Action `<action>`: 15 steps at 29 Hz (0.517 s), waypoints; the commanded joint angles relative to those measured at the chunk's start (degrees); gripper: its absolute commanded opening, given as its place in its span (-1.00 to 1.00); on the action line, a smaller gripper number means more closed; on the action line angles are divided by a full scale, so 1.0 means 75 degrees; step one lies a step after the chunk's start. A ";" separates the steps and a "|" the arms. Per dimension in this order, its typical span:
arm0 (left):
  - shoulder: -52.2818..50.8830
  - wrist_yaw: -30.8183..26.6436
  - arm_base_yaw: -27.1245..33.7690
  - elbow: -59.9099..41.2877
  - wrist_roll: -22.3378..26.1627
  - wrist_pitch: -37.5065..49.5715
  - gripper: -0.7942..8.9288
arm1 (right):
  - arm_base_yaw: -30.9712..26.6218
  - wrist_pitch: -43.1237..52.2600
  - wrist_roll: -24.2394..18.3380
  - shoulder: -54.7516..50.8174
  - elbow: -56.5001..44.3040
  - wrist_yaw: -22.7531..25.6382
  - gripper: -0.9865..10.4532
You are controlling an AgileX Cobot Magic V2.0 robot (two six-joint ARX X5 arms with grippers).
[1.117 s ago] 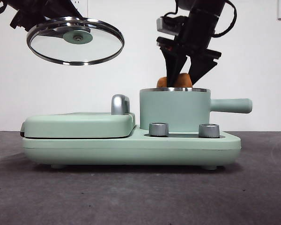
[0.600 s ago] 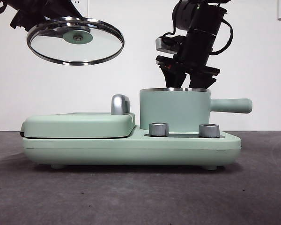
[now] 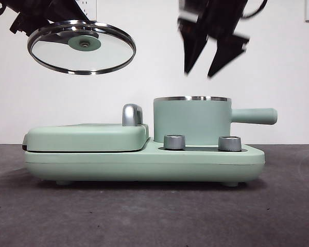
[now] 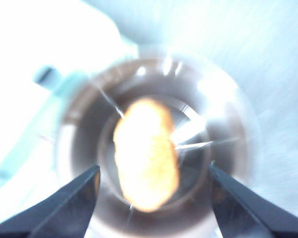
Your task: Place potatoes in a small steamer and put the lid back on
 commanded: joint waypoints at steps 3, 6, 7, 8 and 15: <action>-0.0015 0.0020 -0.0009 0.0105 0.0032 0.0117 -0.81 | 0.0003 0.0032 0.0096 -0.1352 -0.0105 -0.0108 -0.23; -0.0015 0.0020 -0.0009 0.0105 0.0032 0.0102 -0.81 | 0.0003 0.0224 0.0093 -0.2419 -0.0781 -0.0108 -0.23; -0.0015 0.0020 -0.0009 0.0105 0.0029 0.0105 -0.81 | 0.0003 0.0393 0.0093 -0.2827 -0.1110 -0.0105 -0.23; -0.0015 0.0023 -0.0009 0.0105 0.0029 0.0105 -0.81 | 0.0003 0.0612 0.0096 -0.3246 -0.1495 -0.0105 -0.23; -0.0015 0.0105 -0.0099 0.0105 0.0067 0.0347 -0.81 | 0.0003 0.1705 0.0134 -0.5447 -0.3809 -0.0108 -0.23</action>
